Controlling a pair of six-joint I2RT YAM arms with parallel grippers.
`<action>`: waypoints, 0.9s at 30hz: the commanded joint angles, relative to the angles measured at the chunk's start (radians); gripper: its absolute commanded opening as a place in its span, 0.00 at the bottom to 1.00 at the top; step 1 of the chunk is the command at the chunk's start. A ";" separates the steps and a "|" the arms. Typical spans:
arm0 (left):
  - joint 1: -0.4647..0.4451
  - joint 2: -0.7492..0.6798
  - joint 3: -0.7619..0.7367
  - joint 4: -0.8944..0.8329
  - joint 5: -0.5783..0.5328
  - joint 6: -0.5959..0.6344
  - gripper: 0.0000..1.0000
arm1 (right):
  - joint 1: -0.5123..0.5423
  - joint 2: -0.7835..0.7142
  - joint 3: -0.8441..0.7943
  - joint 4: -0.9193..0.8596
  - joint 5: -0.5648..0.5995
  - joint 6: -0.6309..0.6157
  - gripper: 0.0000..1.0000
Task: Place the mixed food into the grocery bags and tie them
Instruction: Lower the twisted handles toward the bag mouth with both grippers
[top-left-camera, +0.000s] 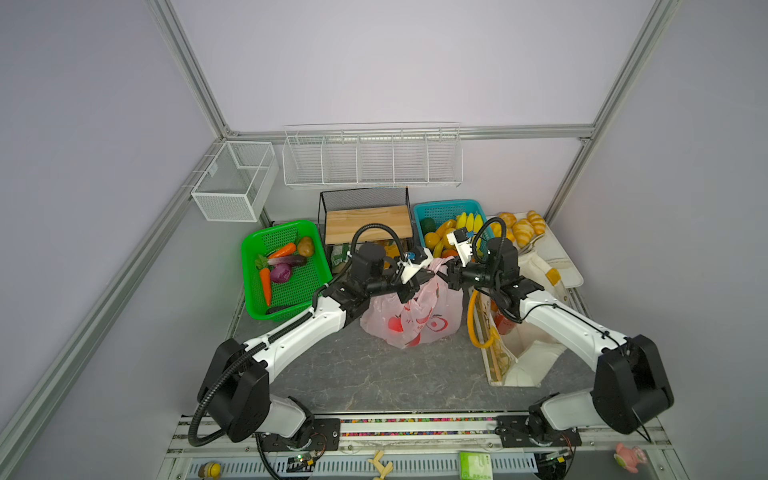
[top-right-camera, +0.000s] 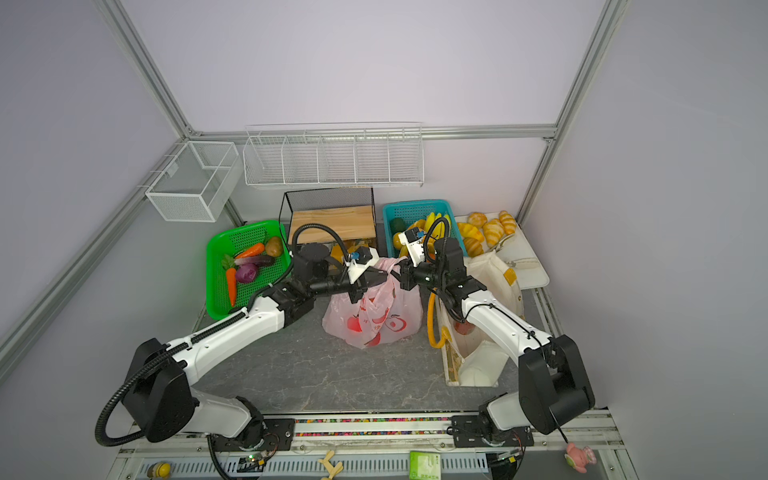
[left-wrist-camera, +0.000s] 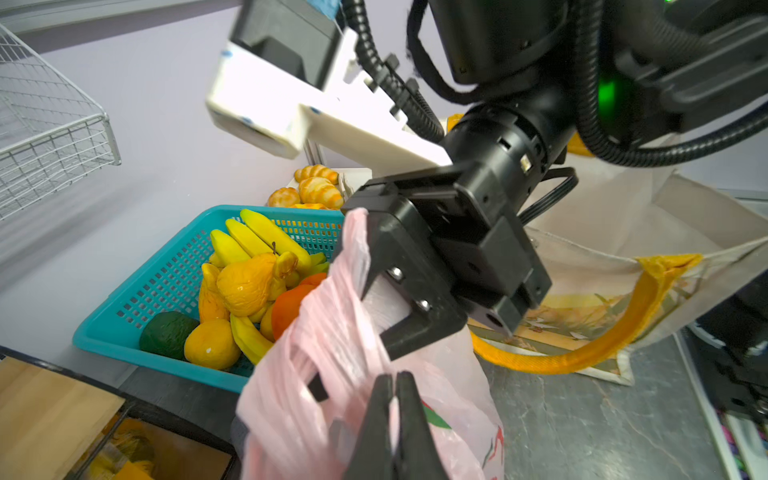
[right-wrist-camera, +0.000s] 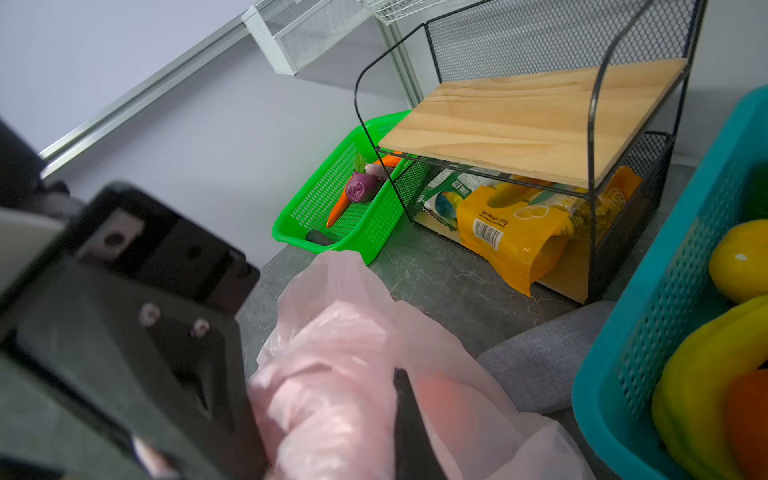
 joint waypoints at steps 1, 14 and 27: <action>-0.001 -0.004 -0.064 0.165 -0.132 -0.030 0.00 | 0.006 -0.021 0.004 0.053 0.073 0.100 0.07; -0.011 0.075 -0.078 0.220 -0.124 -0.075 0.00 | 0.018 -0.016 0.009 0.038 0.035 -0.048 0.14; -0.009 0.081 -0.068 0.209 -0.117 -0.062 0.00 | -0.012 -0.058 0.036 -0.179 0.102 -0.254 0.37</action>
